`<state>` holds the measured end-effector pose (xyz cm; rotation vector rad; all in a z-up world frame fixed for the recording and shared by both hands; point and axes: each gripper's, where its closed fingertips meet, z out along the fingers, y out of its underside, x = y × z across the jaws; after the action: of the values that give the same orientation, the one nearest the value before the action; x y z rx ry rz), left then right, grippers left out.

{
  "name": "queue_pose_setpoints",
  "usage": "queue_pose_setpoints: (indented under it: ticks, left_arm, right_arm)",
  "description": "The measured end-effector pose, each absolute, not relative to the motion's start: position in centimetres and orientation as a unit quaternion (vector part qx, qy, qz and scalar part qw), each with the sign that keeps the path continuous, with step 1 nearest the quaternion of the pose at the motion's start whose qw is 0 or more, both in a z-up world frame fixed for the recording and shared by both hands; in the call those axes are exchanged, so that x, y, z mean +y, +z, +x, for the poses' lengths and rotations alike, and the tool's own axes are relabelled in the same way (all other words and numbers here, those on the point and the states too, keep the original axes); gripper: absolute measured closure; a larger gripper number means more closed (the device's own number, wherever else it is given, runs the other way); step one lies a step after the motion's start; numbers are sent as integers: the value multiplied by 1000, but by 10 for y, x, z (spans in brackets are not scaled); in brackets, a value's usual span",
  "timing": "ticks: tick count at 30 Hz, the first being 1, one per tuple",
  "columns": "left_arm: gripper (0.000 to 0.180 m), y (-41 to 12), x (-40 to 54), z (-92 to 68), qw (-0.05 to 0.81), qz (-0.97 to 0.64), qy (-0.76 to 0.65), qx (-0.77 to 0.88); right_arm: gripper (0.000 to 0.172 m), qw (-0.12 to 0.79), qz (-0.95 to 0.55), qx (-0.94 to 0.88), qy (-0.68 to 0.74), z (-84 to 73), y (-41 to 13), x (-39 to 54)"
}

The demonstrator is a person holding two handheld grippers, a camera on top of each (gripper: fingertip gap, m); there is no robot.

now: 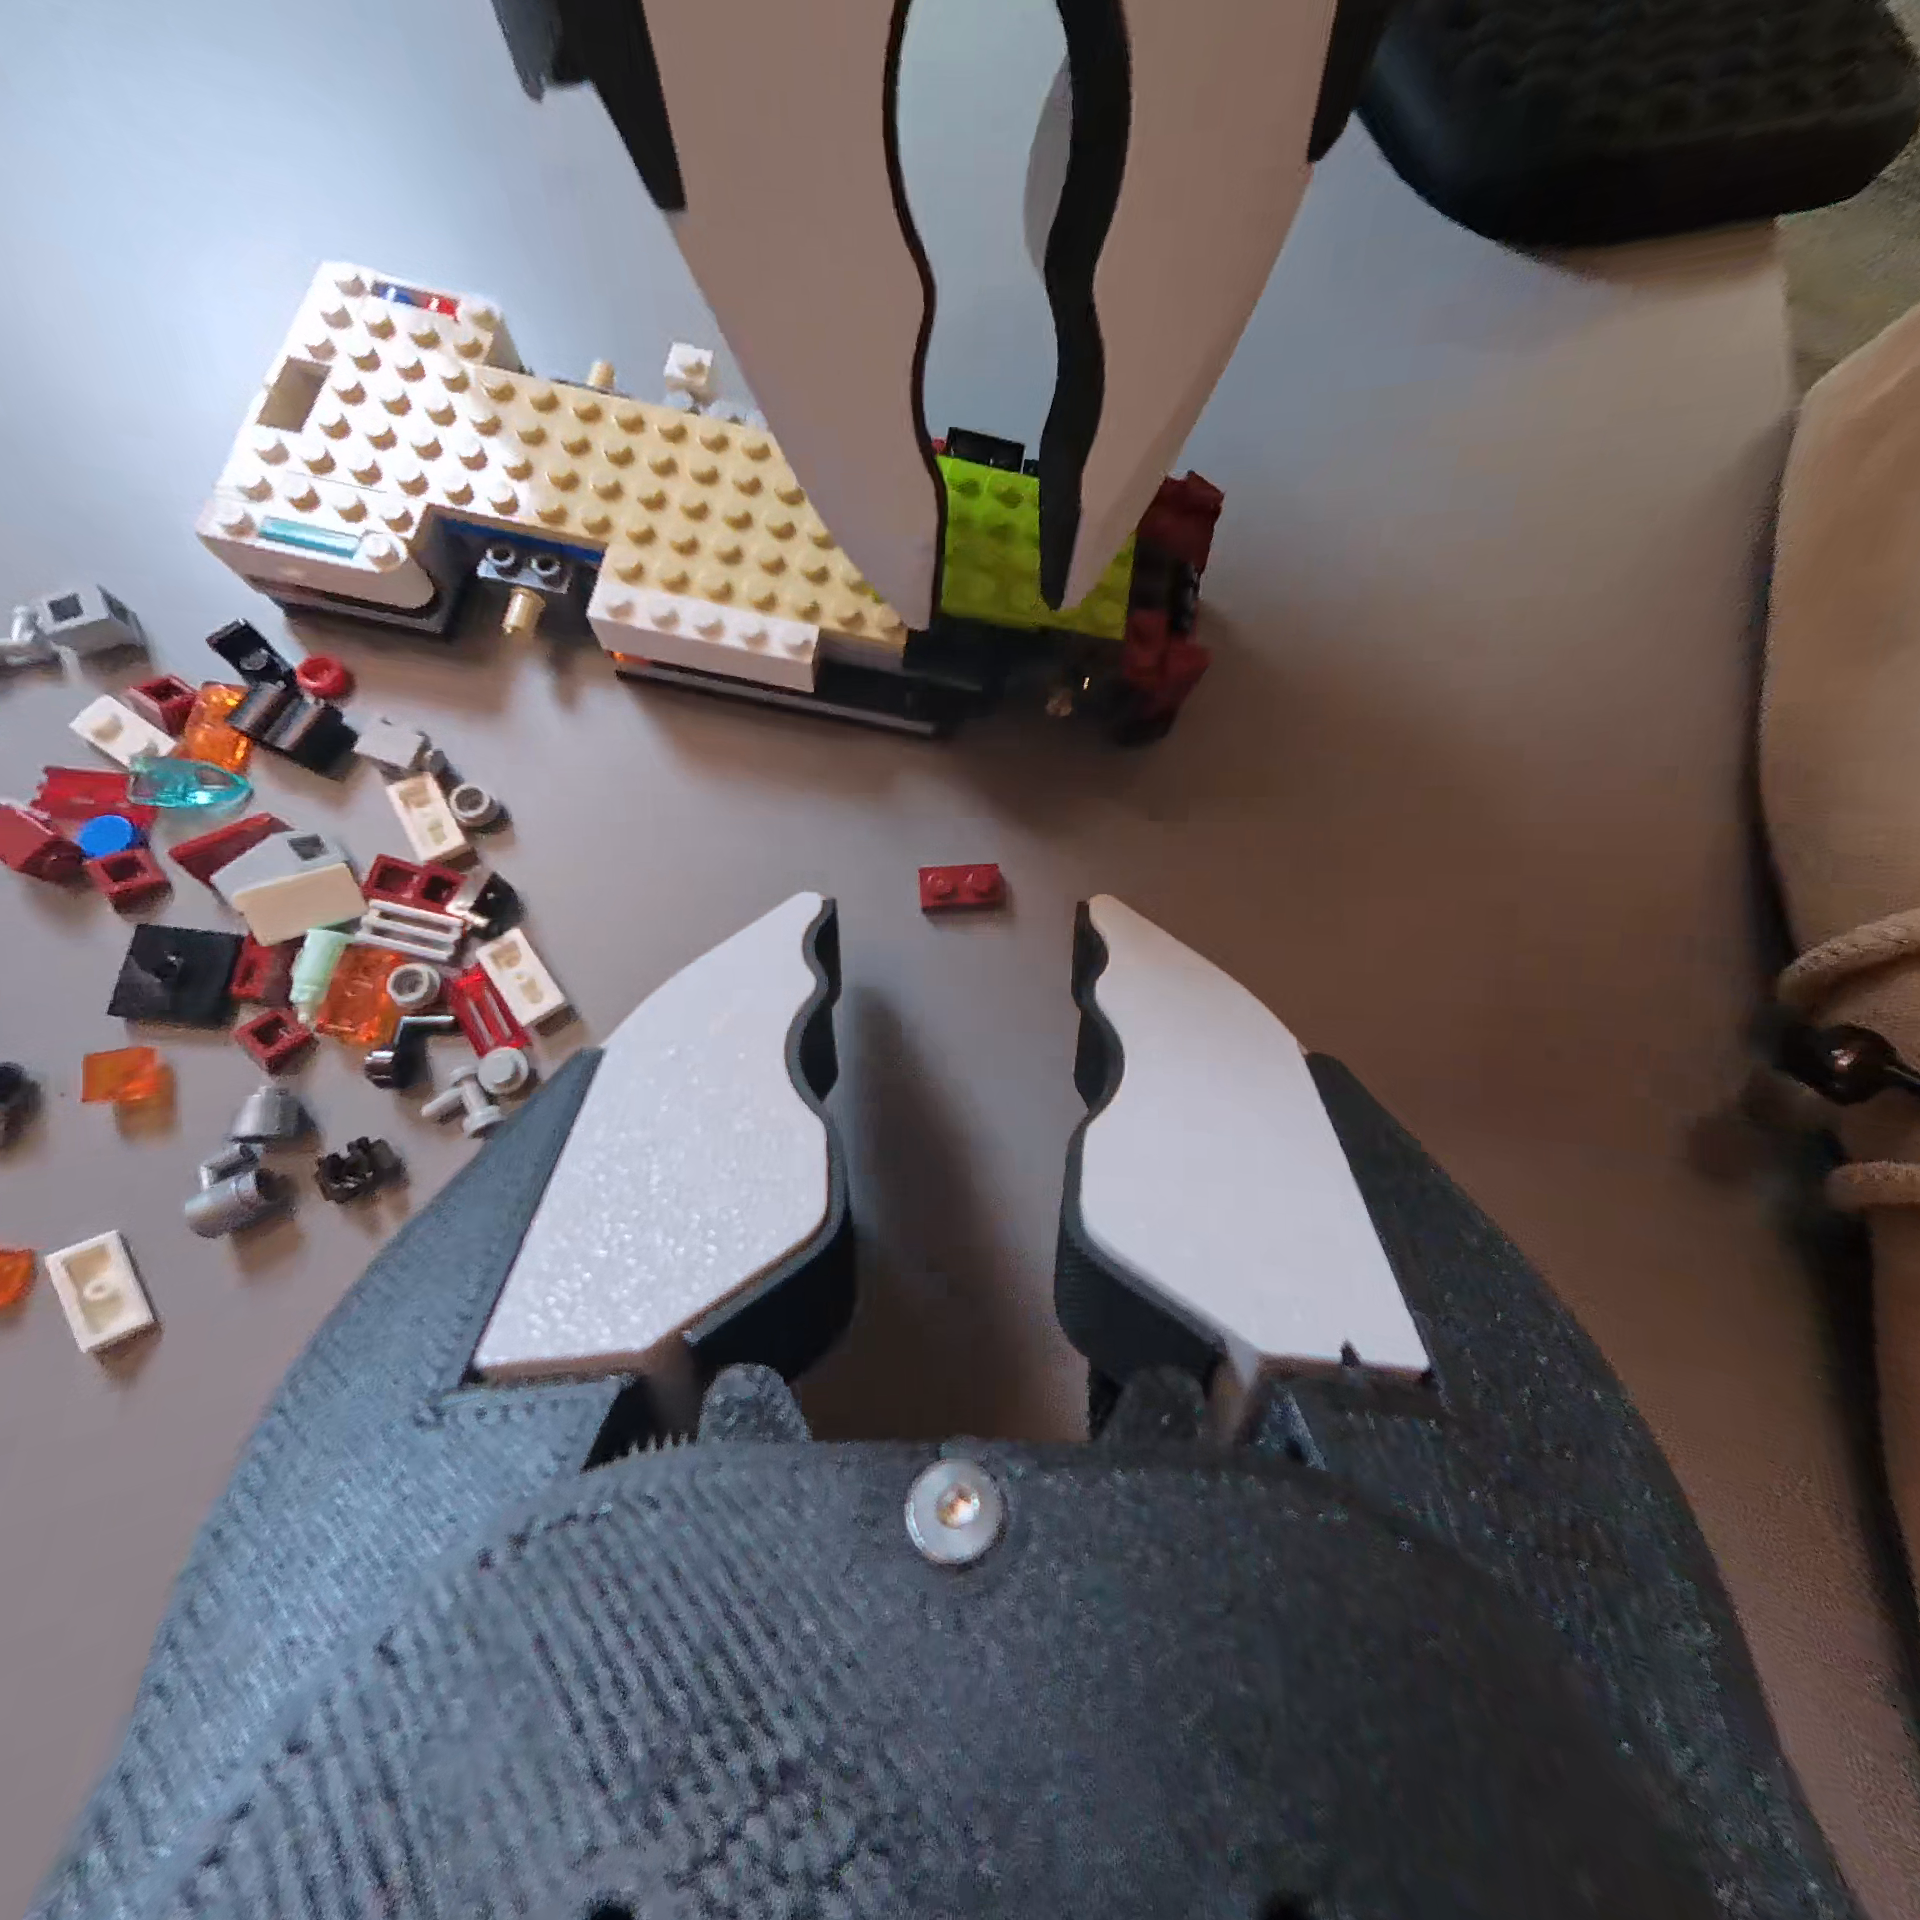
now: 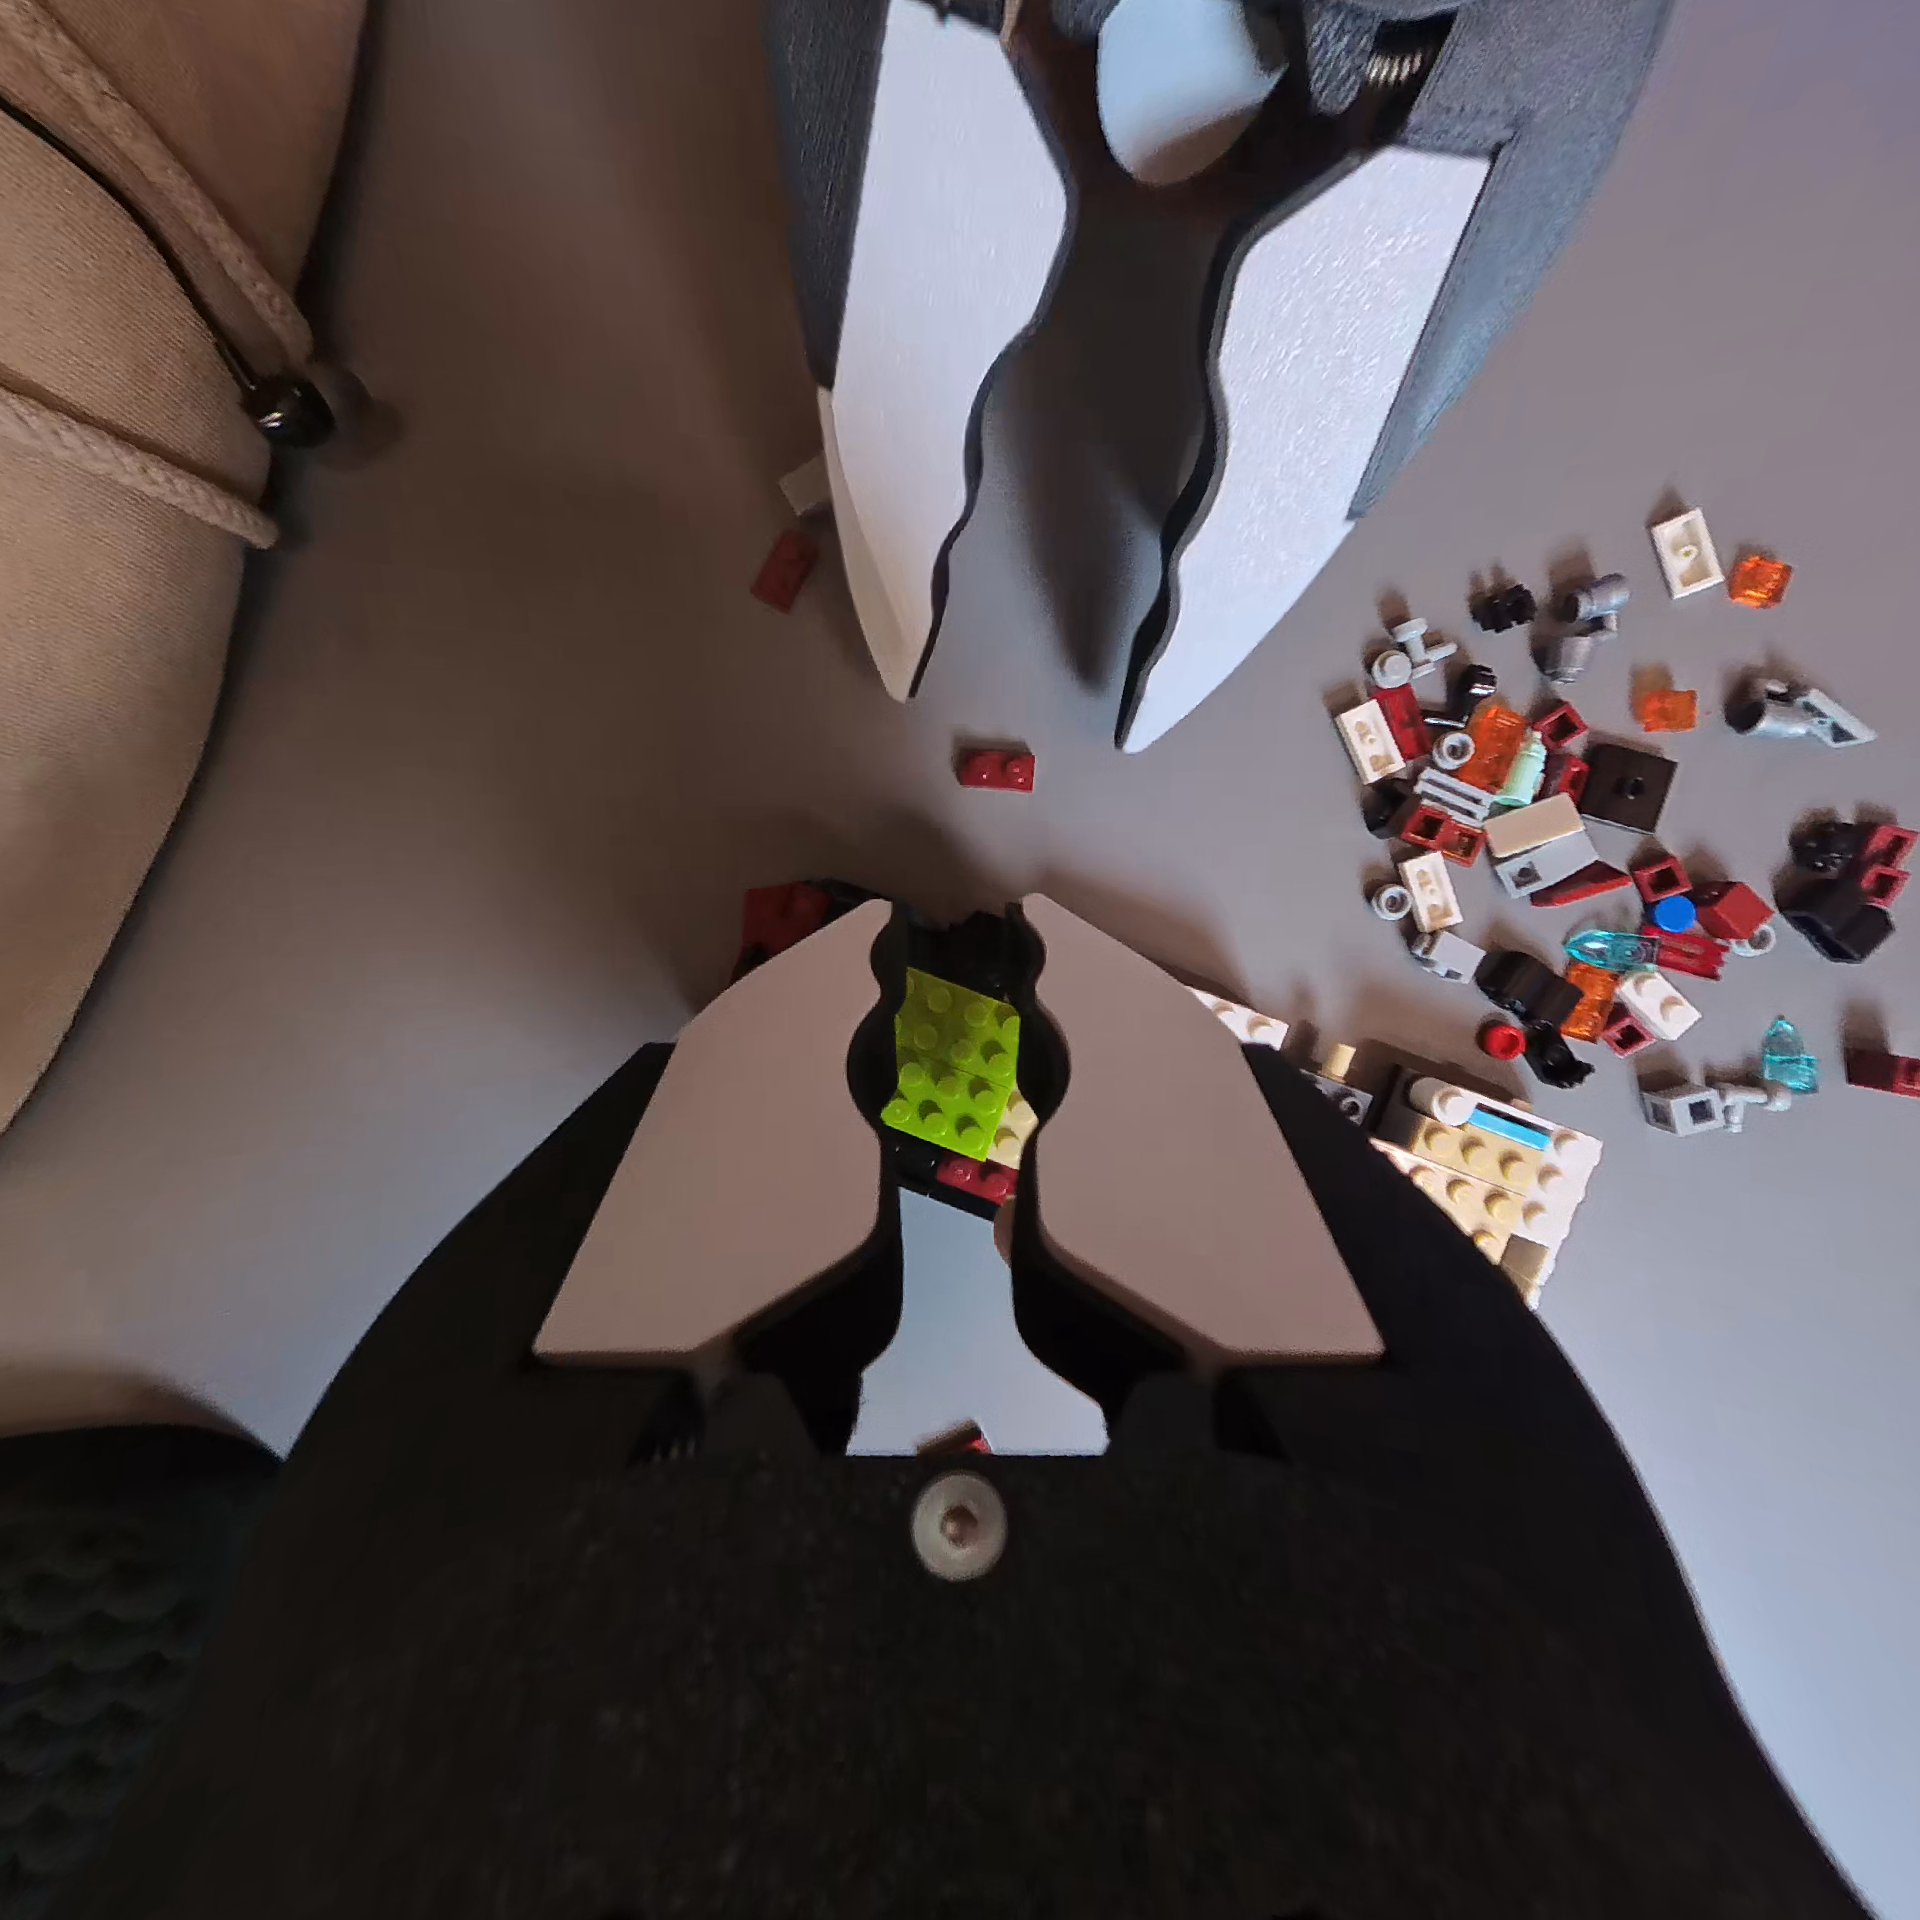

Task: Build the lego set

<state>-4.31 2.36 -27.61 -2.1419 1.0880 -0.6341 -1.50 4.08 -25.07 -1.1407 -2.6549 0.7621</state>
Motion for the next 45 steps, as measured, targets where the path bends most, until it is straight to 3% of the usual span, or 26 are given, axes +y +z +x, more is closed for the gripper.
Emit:
queue_pose_setpoints:
  ticks: [13,23,45]
  left_arm:
    - [164,-287,25,-33,311,-832,-156,433]
    - [164,-250,44,-13,375,-797,-213,423]
    - [157,-262,46,4,326,-793,-249,450]
  right_arm:
    - [154,123,-420,-861,257,6,-245,48]
    - [155,151,-439,-837,289,17,-243,50]
    - [155,156,-437,-829,312,23,-249,51]
